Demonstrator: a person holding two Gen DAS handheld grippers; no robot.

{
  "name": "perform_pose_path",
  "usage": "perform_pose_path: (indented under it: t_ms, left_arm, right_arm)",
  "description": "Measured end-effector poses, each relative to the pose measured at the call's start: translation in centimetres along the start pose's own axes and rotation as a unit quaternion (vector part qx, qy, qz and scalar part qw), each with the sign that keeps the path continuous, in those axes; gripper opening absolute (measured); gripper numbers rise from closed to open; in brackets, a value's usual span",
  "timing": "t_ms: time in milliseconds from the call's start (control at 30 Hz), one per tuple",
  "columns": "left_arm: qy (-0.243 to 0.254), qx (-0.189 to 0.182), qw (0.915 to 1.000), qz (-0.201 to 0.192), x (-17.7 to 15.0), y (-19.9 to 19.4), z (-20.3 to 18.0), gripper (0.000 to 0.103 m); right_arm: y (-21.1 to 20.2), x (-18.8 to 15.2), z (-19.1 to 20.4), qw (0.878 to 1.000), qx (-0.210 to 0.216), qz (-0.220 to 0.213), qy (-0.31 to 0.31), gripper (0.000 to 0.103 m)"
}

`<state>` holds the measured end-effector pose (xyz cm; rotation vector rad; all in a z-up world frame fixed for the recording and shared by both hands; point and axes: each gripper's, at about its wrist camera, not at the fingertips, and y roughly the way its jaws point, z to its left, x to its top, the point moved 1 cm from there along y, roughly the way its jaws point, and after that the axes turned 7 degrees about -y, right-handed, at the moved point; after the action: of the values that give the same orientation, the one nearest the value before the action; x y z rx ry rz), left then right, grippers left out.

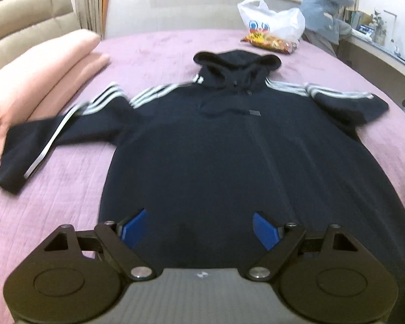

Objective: Fold large clothes
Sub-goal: 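Grasp the hoodie sleeve cuff with the right gripper and lift it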

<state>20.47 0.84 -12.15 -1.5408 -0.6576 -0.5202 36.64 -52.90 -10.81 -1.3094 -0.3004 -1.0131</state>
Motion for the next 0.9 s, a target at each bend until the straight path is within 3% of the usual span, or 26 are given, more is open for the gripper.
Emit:
perform_pose_path:
  t_ms: [133, 233, 367, 433, 533, 633, 700, 767, 800, 900]
  left_arm:
    - [-0.024, -0.004, 0.9996, -0.011, 2.3, 5.4, -0.8, 0.087]
    - [-0.036, -0.011, 0.9988, -0.03, 3.0, 8.5, -1.1, 0.087]
    - [-0.049, -0.012, 0.9979, -0.04, 2.5, 12.4, -0.5, 0.087]
    - [-0.078, -0.026, 0.996, -0.034, 2.4, 13.4, 0.2, 0.086]
    - [-0.092, -0.052, 0.9928, -0.056, 2.2, 13.1, 1.0, 0.094]
    - [-0.082, -0.045, 0.994, -0.056, 1.7, 13.6, 0.8, 0.097]
    - [-0.063, -0.038, 0.9956, -0.057, 1.6, 13.7, 0.2, 0.098]
    - [-0.053, -0.033, 0.9963, -0.06, 1.2, 13.9, 0.2, 0.099]
    - [-0.054, -0.035, 0.996, -0.063, 1.1, 13.8, 0.3, 0.1]
    - [-0.057, -0.044, 0.9949, -0.071, 0.7, 14.2, 0.6, 0.103]
  right_arm:
    - [7.1, 4.2, -2.0, 0.999, -0.042, -0.007, 0.016, 0.072]
    - [10.9, 5.5, -2.8, 0.998, -0.063, -0.002, 0.02, 0.072]
    - [14.5, 6.6, -4.9, 0.996, -0.059, -0.008, 0.061, 0.072]
    - [15.9, 6.9, -5.5, 0.995, -0.05, -0.006, 0.083, 0.072]
    - [17.6, 7.0, -5.8, 0.993, -0.048, -0.004, 0.108, 0.072]
    - [18.8, 6.7, -6.0, 0.99, -0.055, -0.008, 0.133, 0.072]
    - [19.4, 6.7, -5.7, 0.989, -0.07, -0.014, 0.132, 0.059]
    - [19.4, 6.7, -5.2, 0.99, -0.076, -0.01, 0.115, 0.02]
    - [19.1, 6.8, -5.0, 0.992, -0.065, -0.011, 0.109, 0.012]
    - [15.5, 6.9, -4.9, 0.993, -0.036, -0.048, 0.104, 0.011]
